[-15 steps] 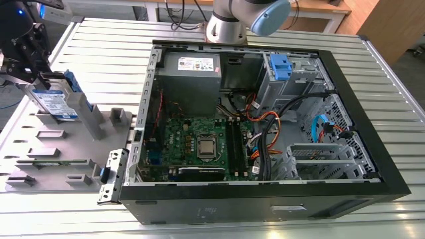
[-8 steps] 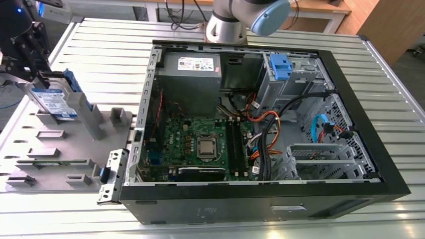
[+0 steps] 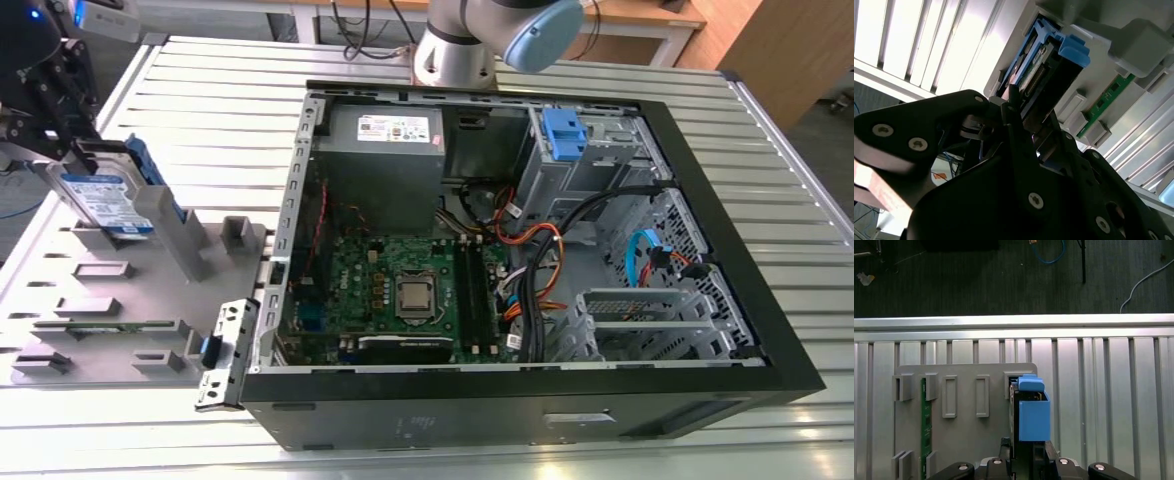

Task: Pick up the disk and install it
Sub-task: 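Pick up the disk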

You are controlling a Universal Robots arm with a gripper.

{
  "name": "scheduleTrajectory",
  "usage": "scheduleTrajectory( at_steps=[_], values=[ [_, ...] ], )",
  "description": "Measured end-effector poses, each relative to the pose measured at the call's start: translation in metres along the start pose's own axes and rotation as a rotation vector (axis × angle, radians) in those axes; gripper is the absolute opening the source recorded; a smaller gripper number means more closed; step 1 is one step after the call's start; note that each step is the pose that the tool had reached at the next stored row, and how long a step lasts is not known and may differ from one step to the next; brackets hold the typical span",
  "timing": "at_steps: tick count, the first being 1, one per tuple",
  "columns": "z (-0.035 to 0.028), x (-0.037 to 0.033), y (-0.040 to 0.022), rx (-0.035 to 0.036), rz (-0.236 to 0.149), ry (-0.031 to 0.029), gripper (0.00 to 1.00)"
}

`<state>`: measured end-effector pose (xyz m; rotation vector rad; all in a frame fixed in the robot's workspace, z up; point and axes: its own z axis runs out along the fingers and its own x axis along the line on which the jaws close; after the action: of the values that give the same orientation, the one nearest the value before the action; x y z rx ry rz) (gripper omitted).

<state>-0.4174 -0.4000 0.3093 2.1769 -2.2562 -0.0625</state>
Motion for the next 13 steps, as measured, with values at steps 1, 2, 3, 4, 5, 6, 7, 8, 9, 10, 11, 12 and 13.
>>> scheduleTrajectory(
  at_steps=[1,2,3,4,5,6,7,8,9,10,11,12,13],
  values=[
    [-0.0002,0.0000,0.0000,-0.0001,0.000,0.0001,0.35],
    [-0.0002,0.0000,0.0000,0.0000,0.000,0.0000,0.35],
    [-0.0003,0.0000,0.0000,-0.0001,0.000,0.0001,0.35],
    [-0.0023,-0.0001,0.0001,-0.0001,0.000,0.0001,0.35],
    [-0.0043,-0.0001,0.0001,-0.0001,0.000,0.0001,0.35],
    [-0.0044,-0.0001,0.0001,-0.0001,0.000,0.0001,0.35],
    [-0.0045,-0.0001,0.0001,-0.0001,0.000,0.0001,0.35],
    [-0.0046,-0.0001,0.0002,-0.0001,0.000,0.0001,0.35],
    [-0.0047,-0.0001,0.0002,-0.0001,0.000,0.0001,0.35],
    [-0.0048,-0.0001,0.0001,-0.0001,0.000,0.0001,0.35],
    [-0.0050,-0.0001,0.0002,-0.0001,0.000,0.0001,0.35],
    [-0.0050,-0.0001,0.0002,-0.0001,0.000,0.0001,0.35],
    [-0.0055,-0.0001,0.0002,-0.0003,0.000,0.0002,0.35]
  ],
)
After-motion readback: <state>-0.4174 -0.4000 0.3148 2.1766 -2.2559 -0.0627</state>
